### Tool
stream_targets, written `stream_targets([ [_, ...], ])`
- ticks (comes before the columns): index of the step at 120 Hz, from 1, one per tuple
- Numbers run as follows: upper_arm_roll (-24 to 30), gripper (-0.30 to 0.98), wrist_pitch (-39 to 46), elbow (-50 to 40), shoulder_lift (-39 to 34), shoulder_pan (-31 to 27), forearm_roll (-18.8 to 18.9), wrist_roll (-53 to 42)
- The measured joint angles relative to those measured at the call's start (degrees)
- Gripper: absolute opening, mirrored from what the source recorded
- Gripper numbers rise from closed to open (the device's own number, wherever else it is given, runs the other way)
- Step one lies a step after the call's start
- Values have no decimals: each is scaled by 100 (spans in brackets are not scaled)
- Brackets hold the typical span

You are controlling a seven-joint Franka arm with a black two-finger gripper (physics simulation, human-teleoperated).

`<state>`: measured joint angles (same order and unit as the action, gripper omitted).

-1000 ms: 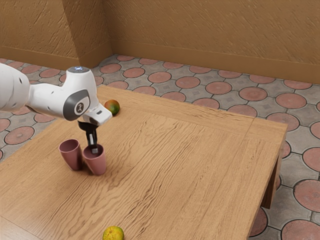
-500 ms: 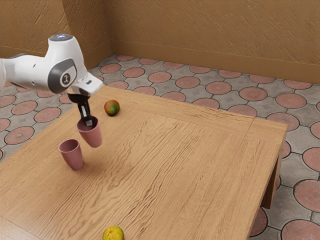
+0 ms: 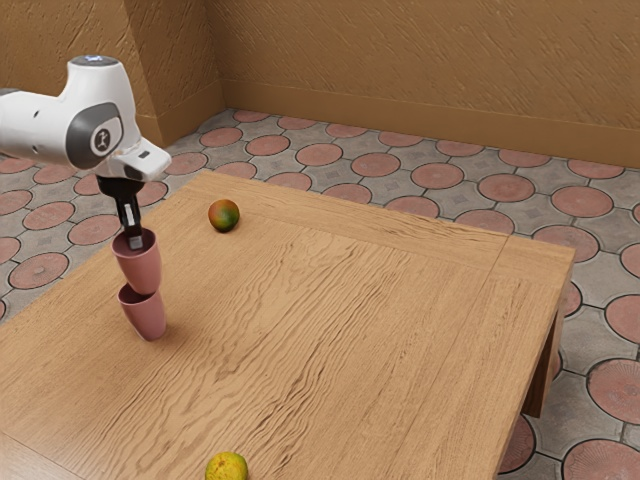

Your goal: Place the right cup onto the left cup

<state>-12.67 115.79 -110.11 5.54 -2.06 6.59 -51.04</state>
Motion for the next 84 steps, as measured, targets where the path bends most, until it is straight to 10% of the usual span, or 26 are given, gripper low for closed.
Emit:
stream_targets([
  [84, -43, -10, -313, 270, 332, -125, 276, -14],
])
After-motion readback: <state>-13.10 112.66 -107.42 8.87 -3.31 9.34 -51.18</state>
